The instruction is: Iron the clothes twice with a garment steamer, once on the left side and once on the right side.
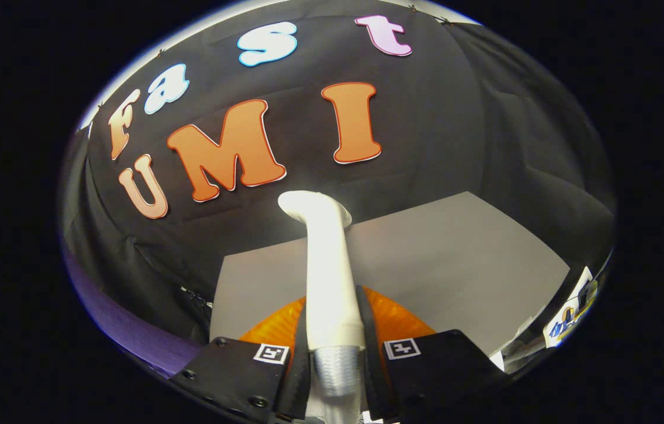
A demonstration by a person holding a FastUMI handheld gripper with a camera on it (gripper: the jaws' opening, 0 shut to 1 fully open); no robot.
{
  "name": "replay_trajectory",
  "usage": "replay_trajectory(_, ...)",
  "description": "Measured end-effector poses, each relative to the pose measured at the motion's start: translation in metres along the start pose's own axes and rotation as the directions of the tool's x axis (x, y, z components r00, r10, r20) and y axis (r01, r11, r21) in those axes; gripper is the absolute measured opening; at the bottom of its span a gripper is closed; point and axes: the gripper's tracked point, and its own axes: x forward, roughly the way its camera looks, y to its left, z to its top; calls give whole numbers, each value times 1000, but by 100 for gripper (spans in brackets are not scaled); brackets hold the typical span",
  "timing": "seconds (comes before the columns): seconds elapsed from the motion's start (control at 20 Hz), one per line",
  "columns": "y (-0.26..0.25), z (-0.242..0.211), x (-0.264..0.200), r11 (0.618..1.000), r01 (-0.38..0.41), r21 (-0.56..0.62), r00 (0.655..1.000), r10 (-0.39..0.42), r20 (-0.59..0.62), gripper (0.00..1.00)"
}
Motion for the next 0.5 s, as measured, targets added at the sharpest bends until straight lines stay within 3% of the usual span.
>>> replay_trajectory(0.5,30,33,-144,1000,-31,3,965,29,261,45)
